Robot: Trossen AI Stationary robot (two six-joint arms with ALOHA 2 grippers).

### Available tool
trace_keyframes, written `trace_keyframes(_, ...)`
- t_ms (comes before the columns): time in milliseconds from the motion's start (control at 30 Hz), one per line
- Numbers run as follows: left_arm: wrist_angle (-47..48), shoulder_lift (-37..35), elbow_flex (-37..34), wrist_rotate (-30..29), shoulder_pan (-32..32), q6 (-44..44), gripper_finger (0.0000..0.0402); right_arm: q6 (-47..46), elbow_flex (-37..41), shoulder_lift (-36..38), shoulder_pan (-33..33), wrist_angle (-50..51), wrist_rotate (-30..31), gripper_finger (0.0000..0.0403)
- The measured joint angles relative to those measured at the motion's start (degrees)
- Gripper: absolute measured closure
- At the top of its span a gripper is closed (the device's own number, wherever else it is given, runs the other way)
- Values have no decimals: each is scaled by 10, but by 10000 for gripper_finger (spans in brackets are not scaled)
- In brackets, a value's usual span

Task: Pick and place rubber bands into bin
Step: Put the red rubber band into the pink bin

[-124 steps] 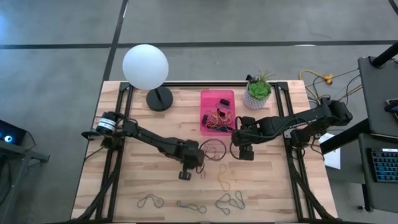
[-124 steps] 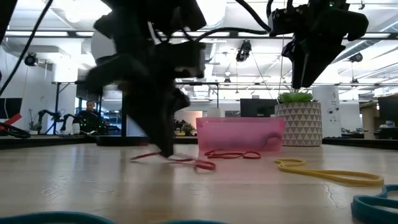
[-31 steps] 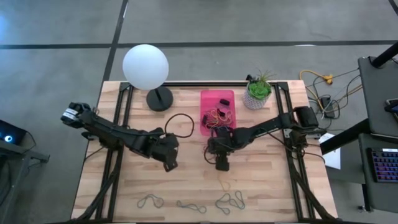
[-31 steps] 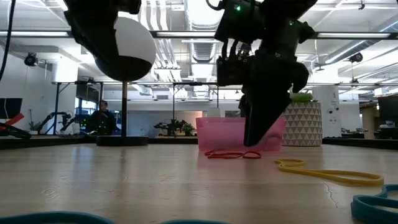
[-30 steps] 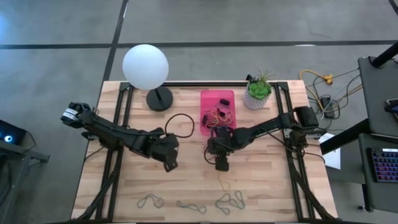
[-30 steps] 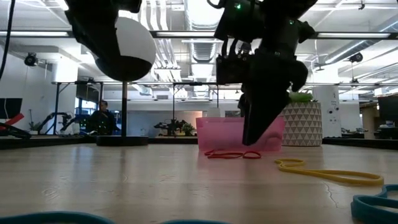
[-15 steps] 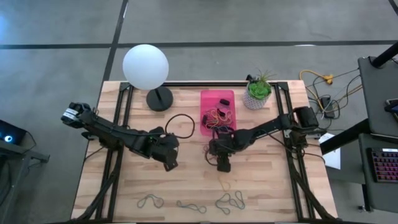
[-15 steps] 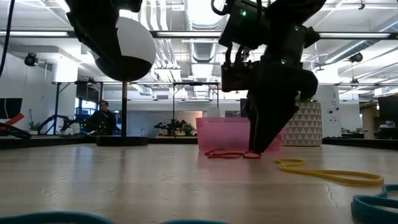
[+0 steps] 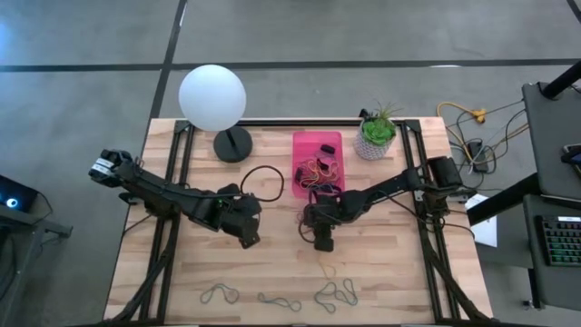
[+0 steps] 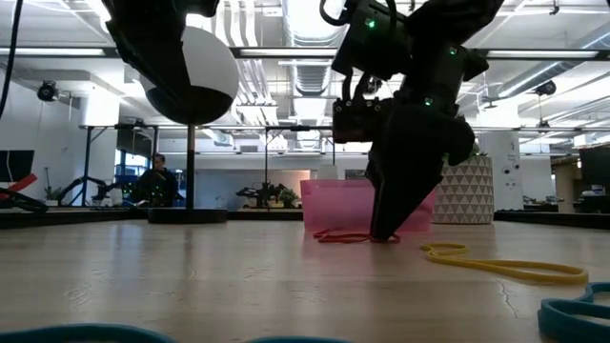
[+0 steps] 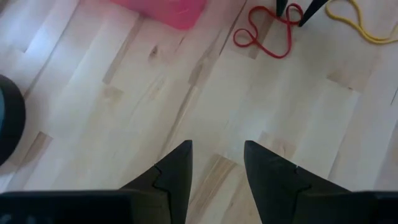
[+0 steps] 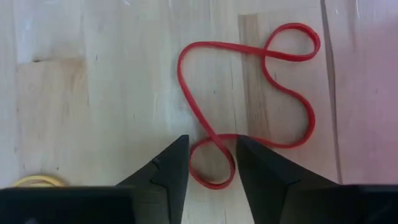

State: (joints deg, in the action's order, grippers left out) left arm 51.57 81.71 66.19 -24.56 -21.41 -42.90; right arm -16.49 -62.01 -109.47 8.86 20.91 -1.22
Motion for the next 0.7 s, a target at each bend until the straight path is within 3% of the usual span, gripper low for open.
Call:
trace_keyframes(433, 0, 0, 0, 0, 0, -1, 272, 0, 2, 3, 10, 14, 6, 385)
trace_keyframes(600, -1, 0, 0, 0, 0, -1, 272, -20, -3, 27, 17, 44, -15, 394)
trace_keyframes(700, -1, 0, 0, 0, 0, -1, 272, -20, -25, 71, 19, 50, 35, 394)
